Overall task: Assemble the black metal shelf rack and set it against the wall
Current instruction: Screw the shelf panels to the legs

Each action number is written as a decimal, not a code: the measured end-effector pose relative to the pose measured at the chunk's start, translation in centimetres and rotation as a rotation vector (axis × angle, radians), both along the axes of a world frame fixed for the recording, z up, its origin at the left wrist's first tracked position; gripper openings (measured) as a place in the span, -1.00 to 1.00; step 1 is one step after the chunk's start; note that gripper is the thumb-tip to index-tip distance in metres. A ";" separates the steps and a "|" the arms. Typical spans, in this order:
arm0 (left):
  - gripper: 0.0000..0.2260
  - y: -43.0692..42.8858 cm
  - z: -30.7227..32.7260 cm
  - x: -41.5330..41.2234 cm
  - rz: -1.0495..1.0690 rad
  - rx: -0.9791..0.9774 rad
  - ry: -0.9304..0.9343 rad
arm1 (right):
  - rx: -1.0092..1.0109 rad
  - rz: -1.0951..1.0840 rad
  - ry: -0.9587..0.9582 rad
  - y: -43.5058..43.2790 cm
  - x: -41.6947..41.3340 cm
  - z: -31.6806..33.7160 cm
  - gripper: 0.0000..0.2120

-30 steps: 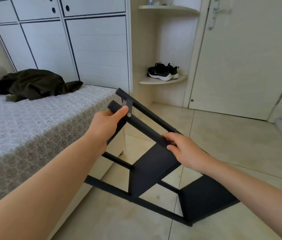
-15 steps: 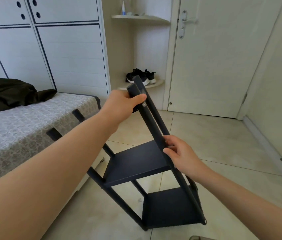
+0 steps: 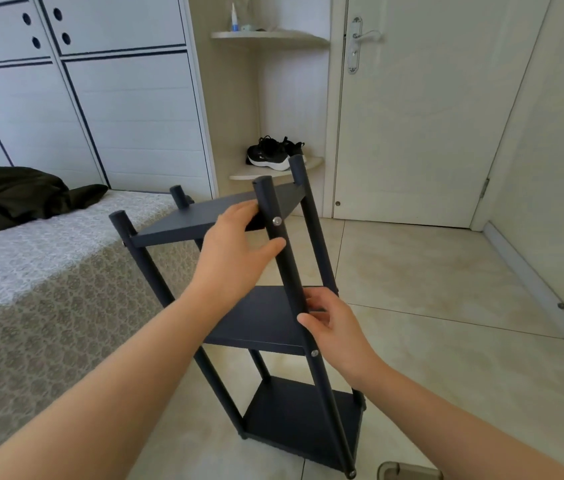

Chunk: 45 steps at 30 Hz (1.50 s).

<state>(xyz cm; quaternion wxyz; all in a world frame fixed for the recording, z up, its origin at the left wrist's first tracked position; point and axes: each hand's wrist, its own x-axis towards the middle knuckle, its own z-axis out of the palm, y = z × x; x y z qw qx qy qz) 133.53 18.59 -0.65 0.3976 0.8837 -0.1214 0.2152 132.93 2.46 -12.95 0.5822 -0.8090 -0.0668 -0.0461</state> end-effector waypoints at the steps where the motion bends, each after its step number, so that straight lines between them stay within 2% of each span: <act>1: -0.53 -0.1 -0.7 -0.7 0.024 -0.006 -0.032 | 0.020 0.006 0.003 0.2 -0.3 -0.1 -0.71; 5: -0.42 -0.7 -3.6 -3.2 0.150 -0.228 -0.129 | 0.061 0.038 0.022 1.0 -1.7 -0.2 -0.73; 9: -0.36 -1.4 -5.7 -5.0 0.021 -0.620 -0.004 | 0.065 0.038 0.061 1.7 -3.0 -0.6 -0.74; 13: -0.43 -1.1 -6.1 -5.4 -0.016 -0.731 0.024 | 0.093 0.027 0.099 2.0 -3.9 -0.9 -0.73; 16: -0.57 -1.3 -6.6 -5.6 0.027 -0.715 0.092 | 0.116 0.026 0.131 2.5 -4.5 -1.0 -0.74; 20: -0.74 -1.6 -7.0 -5.3 0.024 -0.579 0.127 | 0.143 0.021 0.161 3.1 -5.2 -1.1 -0.78; 25: -0.74 -1.3 -7.2 -5.6 0.010 -0.559 0.125 | 0.088 -0.001 0.162 1.8 -5.3 -0.1 -0.80; 30: -0.72 -1.0 -7.0 -5.9 0.001 -0.556 0.163 | 0.060 -0.230 0.131 -2.5 -3.7 1.6 -0.81; 34: -0.74 -0.8 -6.7 -6.2 -0.005 -0.551 0.187 | 0.067 -0.370 0.136 -5.1 -2.6 1.9 -0.72; 39: -0.72 -0.1 -6.6 -6.5 -0.041 -0.522 0.227 | 0.023 -0.283 0.138 -5.1 -1.9 2.4 -0.58; 45: -0.73 1.1 -6.8 -6.4 -0.070 -0.523 0.225 | 0.025 -0.194 0.142 -4.1 -1.8 2.6 -0.66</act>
